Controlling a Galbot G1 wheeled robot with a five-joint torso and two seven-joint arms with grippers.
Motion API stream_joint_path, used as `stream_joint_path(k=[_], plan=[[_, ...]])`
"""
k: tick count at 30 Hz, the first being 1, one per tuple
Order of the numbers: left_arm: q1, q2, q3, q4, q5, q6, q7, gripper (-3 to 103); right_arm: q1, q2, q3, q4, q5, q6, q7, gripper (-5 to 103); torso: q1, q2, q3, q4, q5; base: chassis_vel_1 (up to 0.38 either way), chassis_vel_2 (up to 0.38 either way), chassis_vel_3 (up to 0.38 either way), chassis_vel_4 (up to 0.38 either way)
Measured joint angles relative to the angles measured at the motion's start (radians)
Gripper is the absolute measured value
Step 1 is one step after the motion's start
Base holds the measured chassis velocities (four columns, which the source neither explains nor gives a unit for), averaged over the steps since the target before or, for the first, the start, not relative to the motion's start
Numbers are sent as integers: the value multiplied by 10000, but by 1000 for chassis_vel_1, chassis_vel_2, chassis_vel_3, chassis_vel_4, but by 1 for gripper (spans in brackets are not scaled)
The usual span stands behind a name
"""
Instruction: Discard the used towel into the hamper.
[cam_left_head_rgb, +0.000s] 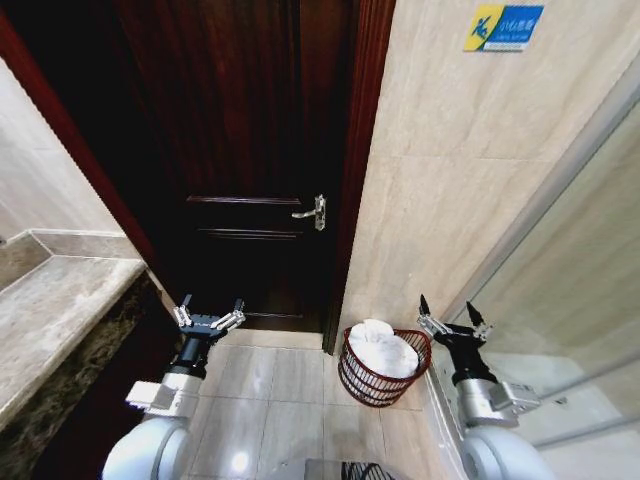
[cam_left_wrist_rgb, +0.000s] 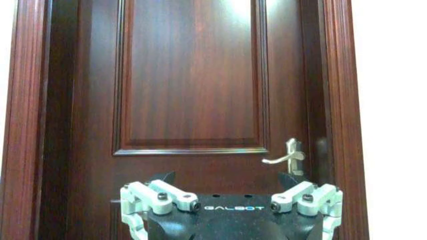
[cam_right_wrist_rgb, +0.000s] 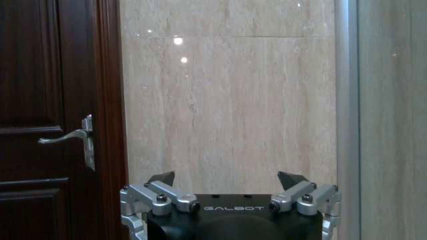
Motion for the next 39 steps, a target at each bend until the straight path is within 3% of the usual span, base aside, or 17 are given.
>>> stream_joint_path(k=[39], plan=[[173,-127,2,-251,52,14,18,100,-207,5,135,54,86,232,-27,100,-13,-27,-15,-1,1,35,-34,-35,33]])
